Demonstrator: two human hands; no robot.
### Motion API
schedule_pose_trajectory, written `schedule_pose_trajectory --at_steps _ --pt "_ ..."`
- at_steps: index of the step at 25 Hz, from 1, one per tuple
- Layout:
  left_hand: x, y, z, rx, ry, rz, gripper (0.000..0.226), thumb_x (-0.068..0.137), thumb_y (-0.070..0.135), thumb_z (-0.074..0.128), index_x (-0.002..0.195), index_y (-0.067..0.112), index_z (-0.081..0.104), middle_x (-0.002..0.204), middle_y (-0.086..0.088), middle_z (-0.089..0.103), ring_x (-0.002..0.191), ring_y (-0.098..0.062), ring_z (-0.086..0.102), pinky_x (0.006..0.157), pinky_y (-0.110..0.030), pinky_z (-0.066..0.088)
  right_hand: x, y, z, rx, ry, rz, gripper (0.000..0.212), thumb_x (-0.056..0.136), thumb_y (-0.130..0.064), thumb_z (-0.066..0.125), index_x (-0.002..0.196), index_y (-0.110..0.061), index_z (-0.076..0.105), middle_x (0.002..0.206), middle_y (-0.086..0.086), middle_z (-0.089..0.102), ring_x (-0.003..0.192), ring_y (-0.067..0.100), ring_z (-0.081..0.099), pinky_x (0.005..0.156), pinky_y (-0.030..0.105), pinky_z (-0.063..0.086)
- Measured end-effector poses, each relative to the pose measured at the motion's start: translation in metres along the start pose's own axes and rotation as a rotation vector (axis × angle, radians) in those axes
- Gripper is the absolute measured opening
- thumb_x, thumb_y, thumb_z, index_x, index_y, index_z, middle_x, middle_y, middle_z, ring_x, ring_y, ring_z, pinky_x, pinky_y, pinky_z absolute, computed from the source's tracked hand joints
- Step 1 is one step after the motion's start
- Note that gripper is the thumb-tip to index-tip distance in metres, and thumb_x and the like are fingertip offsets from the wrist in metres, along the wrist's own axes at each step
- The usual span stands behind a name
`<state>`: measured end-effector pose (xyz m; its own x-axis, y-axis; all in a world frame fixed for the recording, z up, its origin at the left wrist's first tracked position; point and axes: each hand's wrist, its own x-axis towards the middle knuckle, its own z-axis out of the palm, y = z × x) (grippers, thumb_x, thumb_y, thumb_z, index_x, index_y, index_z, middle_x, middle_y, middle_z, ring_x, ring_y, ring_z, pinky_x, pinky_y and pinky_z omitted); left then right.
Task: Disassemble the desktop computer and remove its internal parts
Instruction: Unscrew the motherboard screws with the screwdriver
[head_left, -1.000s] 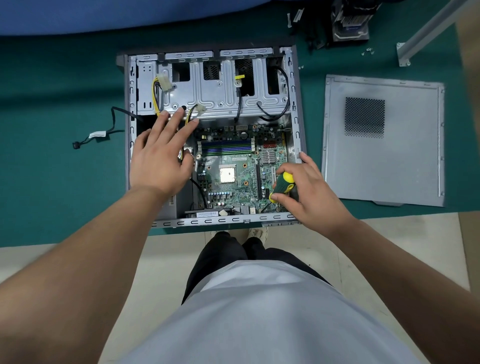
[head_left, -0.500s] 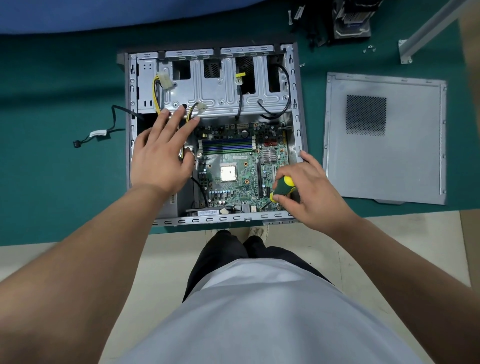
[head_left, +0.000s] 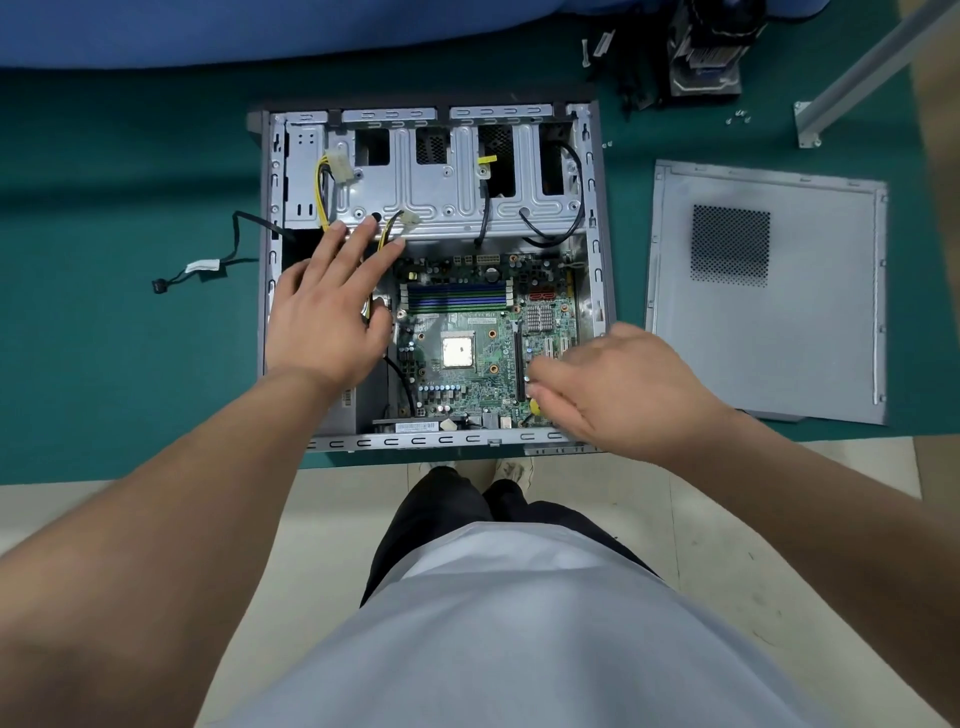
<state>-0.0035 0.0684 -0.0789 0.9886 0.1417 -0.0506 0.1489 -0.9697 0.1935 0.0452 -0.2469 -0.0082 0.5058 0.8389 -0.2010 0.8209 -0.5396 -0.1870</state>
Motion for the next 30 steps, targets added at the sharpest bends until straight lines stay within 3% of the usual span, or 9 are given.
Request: schedule_pose_trajectory --at_steps 3,7,10,14,16,18,22,26,30 --pt "0.0 -0.001 0.001 -0.004 0.003 0.0 0.067 0.093 0.037 0.043 0.158 0.043 0.027 0.17 0.015 0.017 0.158 -0.012 0.009 0.12 -0.048 0.023 0.0 -0.008 -0.005 -0.048 -0.09 -0.077 0.033 0.087 -0.042 0.041 0.105 -0.017 0.054 0.084 0.0 0.054 0.076 0.025 0.049 0.07 0.038 0.041" --pt "0.001 -0.001 0.003 -0.007 0.002 -0.004 0.067 0.094 0.037 0.044 0.158 0.044 0.027 0.17 0.015 0.017 0.158 -0.012 0.009 0.119 -0.048 0.024 0.004 -0.013 -0.007 -0.056 -0.102 0.003 0.038 0.102 -0.049 0.029 0.102 -0.015 0.045 0.07 -0.001 0.05 0.057 0.025 0.047 0.059 0.035 0.045" --pt "0.001 -0.001 0.003 -0.004 0.001 -0.005 0.067 0.093 0.038 0.042 0.158 0.045 0.027 0.17 0.015 0.017 0.158 -0.012 0.009 0.119 -0.049 0.025 0.004 -0.007 -0.008 0.09 -0.202 -0.15 0.033 0.089 -0.037 0.046 0.115 -0.018 0.047 0.097 0.0 0.05 0.083 0.023 0.049 0.072 0.037 0.045" --pt "0.001 -0.001 0.003 -0.004 -0.002 -0.01 0.066 0.093 0.039 0.041 0.158 0.045 0.027 0.17 0.016 0.017 0.159 -0.012 0.008 0.118 -0.049 0.026 0.0 -0.011 -0.003 0.158 -0.168 0.077 0.043 0.1 -0.059 0.027 0.12 -0.023 0.04 0.101 0.0 0.051 0.077 0.022 0.052 0.062 0.038 0.05" --pt "0.001 -0.002 0.003 -0.006 -0.006 -0.007 0.067 0.093 0.039 0.042 0.158 0.045 0.026 0.17 0.016 0.017 0.159 -0.012 0.008 0.118 -0.049 0.026 -0.002 -0.007 0.004 0.292 -0.181 -0.007 0.027 0.102 -0.034 0.041 0.125 -0.022 0.043 0.112 -0.003 0.047 0.089 0.015 0.049 0.076 0.032 0.046" --pt "0.001 -0.002 0.003 -0.007 -0.005 -0.007 0.067 0.093 0.038 0.043 0.158 0.045 0.026 0.17 0.015 0.017 0.159 -0.012 0.008 0.117 -0.05 0.027 -0.003 -0.004 0.005 0.387 -0.218 -0.042 0.038 0.094 -0.021 0.05 0.132 -0.023 0.044 0.118 -0.008 0.043 0.1 0.011 0.045 0.082 0.027 0.04" --pt "0.001 -0.001 0.003 -0.004 -0.003 -0.007 0.067 0.093 0.038 0.042 0.158 0.045 0.026 0.17 0.015 0.018 0.159 -0.012 0.009 0.116 -0.05 0.029 -0.007 -0.015 0.008 0.203 -0.137 0.148 0.046 0.103 -0.056 0.032 0.126 -0.018 0.045 0.112 0.003 0.058 0.094 0.023 0.058 0.069 0.036 0.047" --pt "0.001 -0.001 0.003 -0.009 -0.005 -0.012 0.067 0.092 0.039 0.041 0.158 0.045 0.026 0.17 0.015 0.018 0.158 -0.013 0.01 0.115 -0.051 0.03 -0.013 -0.018 0.01 0.316 -0.065 0.019 0.028 0.089 -0.019 0.052 0.116 -0.016 0.052 0.113 -0.001 0.053 0.1 0.016 0.043 0.088 0.029 0.041" --pt "0.001 -0.001 0.003 -0.011 -0.005 -0.012 0.067 0.092 0.039 0.04 0.158 0.046 0.026 0.17 0.015 0.018 0.158 -0.013 0.009 0.115 -0.051 0.03 -0.011 -0.022 0.007 0.255 -0.071 0.207 0.044 0.104 -0.048 0.034 0.134 -0.018 0.045 0.122 0.003 0.056 0.101 0.025 0.059 0.078 0.042 0.055"
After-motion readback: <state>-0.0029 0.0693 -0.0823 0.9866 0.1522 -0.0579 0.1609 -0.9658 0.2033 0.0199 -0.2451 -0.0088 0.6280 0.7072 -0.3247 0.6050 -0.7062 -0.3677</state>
